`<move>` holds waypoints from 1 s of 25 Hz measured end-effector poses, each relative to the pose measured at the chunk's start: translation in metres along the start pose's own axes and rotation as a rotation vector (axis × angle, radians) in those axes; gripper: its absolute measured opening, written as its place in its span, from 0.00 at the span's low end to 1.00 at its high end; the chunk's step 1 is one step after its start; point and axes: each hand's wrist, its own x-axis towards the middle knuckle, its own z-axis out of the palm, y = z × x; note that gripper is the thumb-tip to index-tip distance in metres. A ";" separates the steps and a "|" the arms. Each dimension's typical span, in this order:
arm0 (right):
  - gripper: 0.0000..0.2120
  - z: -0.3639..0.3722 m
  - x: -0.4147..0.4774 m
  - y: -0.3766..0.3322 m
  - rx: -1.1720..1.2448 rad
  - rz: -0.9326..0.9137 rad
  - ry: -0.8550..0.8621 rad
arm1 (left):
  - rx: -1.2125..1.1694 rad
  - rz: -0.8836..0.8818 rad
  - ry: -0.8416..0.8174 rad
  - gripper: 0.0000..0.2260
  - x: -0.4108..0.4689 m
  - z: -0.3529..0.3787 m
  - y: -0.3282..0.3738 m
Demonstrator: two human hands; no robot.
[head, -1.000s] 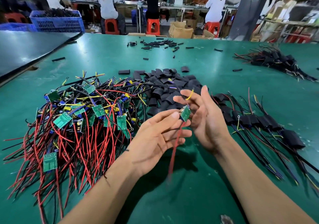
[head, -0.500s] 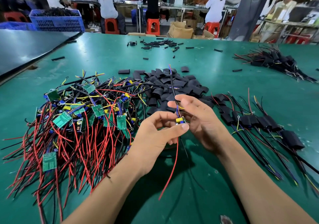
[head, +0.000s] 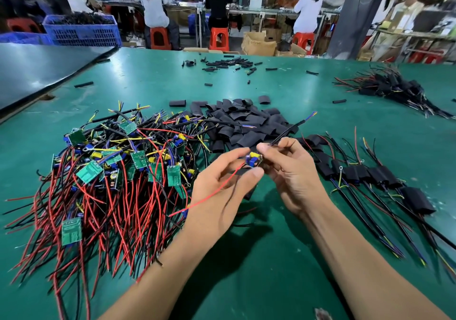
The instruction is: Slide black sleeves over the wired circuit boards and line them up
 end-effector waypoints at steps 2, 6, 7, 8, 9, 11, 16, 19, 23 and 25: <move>0.16 -0.003 0.000 -0.001 -0.044 0.002 -0.071 | -0.015 0.006 0.093 0.07 0.002 0.000 0.002; 0.10 -0.014 0.003 -0.002 -0.262 0.026 -0.184 | -0.196 -0.090 0.264 0.05 0.009 -0.004 0.006; 0.08 -0.017 0.004 0.001 -0.446 -0.036 -0.171 | -0.230 -0.107 0.280 0.06 0.010 -0.005 0.007; 0.05 -0.019 0.004 0.004 -0.681 -0.127 -0.156 | -0.250 -0.113 0.292 0.07 0.011 -0.006 0.007; 0.04 -0.020 0.003 0.009 -0.933 -0.225 -0.159 | -0.258 -0.112 0.300 0.08 0.012 -0.008 0.008; 0.11 -0.022 0.003 0.018 -1.339 -0.340 -0.231 | -0.277 -0.109 0.300 0.11 0.014 -0.010 0.008; 0.18 -0.026 0.002 0.029 -1.457 -0.332 -0.287 | -0.424 -0.124 0.193 0.14 0.014 -0.011 0.011; 0.13 -0.024 0.003 0.029 -1.441 -0.331 -0.257 | -0.479 -0.200 0.079 0.13 0.014 -0.012 0.013; 0.11 -0.023 0.002 0.028 -1.468 -0.320 -0.259 | -0.541 -0.333 0.015 0.14 0.013 -0.007 0.015; 0.11 -0.023 0.002 0.026 -1.458 -0.314 -0.257 | -0.502 -0.388 0.019 0.14 0.011 -0.006 0.013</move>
